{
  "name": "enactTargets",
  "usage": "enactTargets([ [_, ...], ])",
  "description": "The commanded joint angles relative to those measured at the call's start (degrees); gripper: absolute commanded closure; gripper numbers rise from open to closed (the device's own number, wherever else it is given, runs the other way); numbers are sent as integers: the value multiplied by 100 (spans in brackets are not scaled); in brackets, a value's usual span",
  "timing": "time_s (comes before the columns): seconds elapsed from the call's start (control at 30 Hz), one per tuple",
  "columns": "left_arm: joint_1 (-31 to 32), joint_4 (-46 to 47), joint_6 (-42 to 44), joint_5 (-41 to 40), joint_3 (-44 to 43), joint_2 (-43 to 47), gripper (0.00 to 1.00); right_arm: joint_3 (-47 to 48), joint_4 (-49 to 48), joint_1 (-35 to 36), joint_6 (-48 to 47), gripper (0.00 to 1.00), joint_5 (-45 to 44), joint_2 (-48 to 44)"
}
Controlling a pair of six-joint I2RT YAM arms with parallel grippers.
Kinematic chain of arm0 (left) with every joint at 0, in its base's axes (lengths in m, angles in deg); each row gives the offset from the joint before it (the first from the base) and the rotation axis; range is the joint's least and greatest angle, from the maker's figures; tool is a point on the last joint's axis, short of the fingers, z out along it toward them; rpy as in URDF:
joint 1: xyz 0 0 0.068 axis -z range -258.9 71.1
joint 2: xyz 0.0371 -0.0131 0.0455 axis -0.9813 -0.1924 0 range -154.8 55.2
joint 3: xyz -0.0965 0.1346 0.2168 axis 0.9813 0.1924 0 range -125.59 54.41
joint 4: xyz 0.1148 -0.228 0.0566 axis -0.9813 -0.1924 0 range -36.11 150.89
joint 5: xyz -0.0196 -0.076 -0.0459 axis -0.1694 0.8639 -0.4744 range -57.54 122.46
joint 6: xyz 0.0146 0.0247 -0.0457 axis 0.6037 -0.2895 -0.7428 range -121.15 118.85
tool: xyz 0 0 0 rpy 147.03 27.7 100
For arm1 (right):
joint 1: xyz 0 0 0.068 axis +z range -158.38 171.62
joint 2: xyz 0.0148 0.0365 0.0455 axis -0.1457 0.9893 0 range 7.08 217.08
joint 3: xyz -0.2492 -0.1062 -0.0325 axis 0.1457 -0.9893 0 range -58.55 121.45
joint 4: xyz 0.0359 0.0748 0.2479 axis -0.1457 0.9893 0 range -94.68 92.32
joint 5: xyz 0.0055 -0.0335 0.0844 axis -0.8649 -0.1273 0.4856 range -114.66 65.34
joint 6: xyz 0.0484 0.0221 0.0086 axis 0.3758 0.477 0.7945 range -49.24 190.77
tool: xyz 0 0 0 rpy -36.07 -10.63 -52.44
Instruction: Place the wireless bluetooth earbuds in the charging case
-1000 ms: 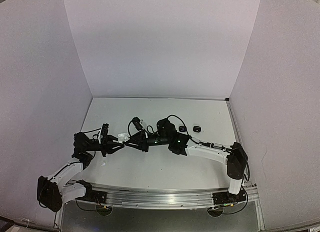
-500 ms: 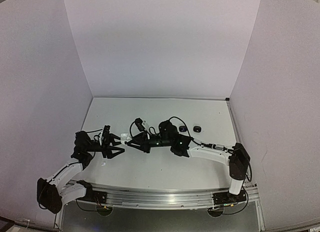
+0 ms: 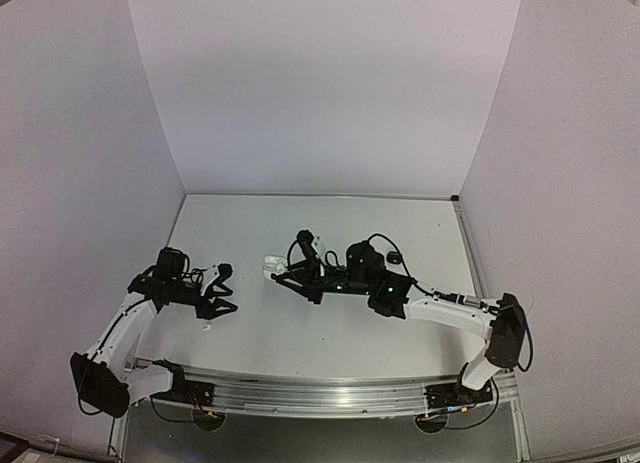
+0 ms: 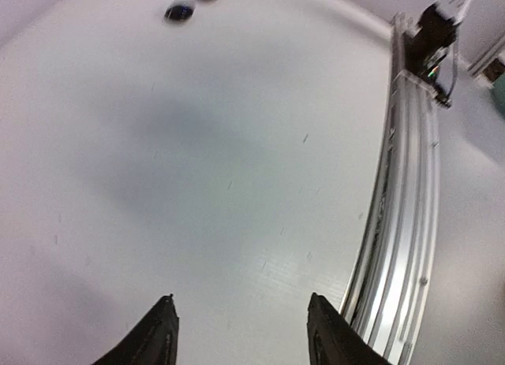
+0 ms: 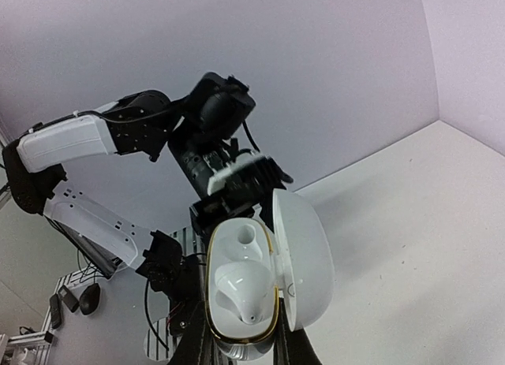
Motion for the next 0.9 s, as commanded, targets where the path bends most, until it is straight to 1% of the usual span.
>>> enactTargets([
  [0.0, -110, -1362, 903, -2510, -348, -838, 52, -180, 102, -116, -198, 100, -269, -372],
  [0.03, -102, -1253, 616, -2951, -361, -873, 53, -217, 113, -133, -220, 100, -271, -417],
  [0.1, -48, -999, 249, -3579, -272, -806, 53, -322, 129, -141, -261, 100, -302, -500],
  [0.13, 82, -893, 147, -3833, -159, -710, 53, -376, 129, -142, -279, 100, -323, -545],
  [0.17, 263, -789, 56, -4072, -30, -606, 53, -426, 128, -145, -294, 100, -344, -586],
  [0.23, 979, -495, -202, -4697, 275, -448, 51, -502, 128, -152, -330, 100, -379, -637],
  [0.27, 1224, -371, -400, -4982, 475, -469, 49, -529, 136, -152, -347, 100, -380, -661],
  [0.33, 1355, -155, -710, -5323, 618, -684, 49, -553, 140, -155, -373, 100, -385, -679],
  [0.4, 1361, 85, -1043, -5755, 660, -1135, 49, -564, 151, -161, -394, 100, -386, -689],
  [0.47, 1361, 268, -1337, -6037, 566, -1557, 52, -565, 154, -167, -395, 100, -381, -680],
  [0.53, 1361, 401, -1451, -6056, 508, -1771, 54, -550, 161, -172, -388, 100, -378, -644],
  [0.63, 1361, 537, -1481, -5851, 555, -1847, 55, -509, 172, -183, -358, 100, -350, -584],
  [0.77, 1361, 398, -1530, -5498, 675, -1957, 56, -487, 210, -181, -344, 100, -341, -538],
  [0.87, 1361, 426, -1572, -5599, 728, -2147, 58, -488, 236, -181, -334, 100, -356, -551],
])
